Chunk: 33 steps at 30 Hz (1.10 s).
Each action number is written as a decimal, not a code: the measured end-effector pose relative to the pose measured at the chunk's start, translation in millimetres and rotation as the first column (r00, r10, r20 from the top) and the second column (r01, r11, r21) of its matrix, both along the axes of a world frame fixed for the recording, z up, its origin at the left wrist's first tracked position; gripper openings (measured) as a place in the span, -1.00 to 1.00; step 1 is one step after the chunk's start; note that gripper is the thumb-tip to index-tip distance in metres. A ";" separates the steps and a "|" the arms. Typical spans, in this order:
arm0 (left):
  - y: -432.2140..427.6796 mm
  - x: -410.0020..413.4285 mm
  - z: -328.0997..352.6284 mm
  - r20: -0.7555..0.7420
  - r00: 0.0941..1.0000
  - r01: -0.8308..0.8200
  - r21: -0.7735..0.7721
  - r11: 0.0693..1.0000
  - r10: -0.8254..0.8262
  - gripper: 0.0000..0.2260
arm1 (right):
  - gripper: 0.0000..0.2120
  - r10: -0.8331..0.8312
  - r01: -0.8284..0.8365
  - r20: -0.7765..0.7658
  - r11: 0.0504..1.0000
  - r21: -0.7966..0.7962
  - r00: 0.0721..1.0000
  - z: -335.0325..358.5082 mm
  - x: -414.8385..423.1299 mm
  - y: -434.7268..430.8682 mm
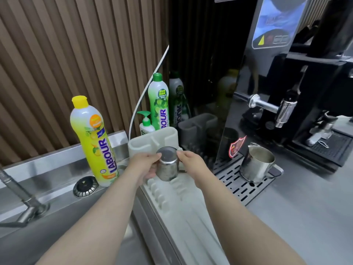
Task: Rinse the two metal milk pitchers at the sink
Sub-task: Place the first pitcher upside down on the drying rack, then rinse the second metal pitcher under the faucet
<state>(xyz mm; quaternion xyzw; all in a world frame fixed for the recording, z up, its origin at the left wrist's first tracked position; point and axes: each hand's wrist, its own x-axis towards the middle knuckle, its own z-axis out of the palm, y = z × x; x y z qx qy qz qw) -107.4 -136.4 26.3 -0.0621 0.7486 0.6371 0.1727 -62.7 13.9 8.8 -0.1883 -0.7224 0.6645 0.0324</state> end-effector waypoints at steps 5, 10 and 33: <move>-1.2 40.7 -6.9 -0.288 0.958 -0.066 -0.201 0.977 0.006 -0.90 | -0.88 -0.160 0.162 -0.066 0.987 0.017 0.985 0.5 63.9 28.6; 61.5 91.6 -16.7 -0.264 0.937 0.226 -0.046 0.973 -0.230 -0.84 | -0.88 -0.463 0.473 -0.130 0.879 0.063 0.877 -7.6 134.0 85.4; 167.1 89.3 -30.6 -0.262 0.850 0.512 0.204 0.834 -0.457 -0.66 | -0.71 -0.311 0.307 -0.174 0.950 -0.052 0.934 -4.5 156.8 150.7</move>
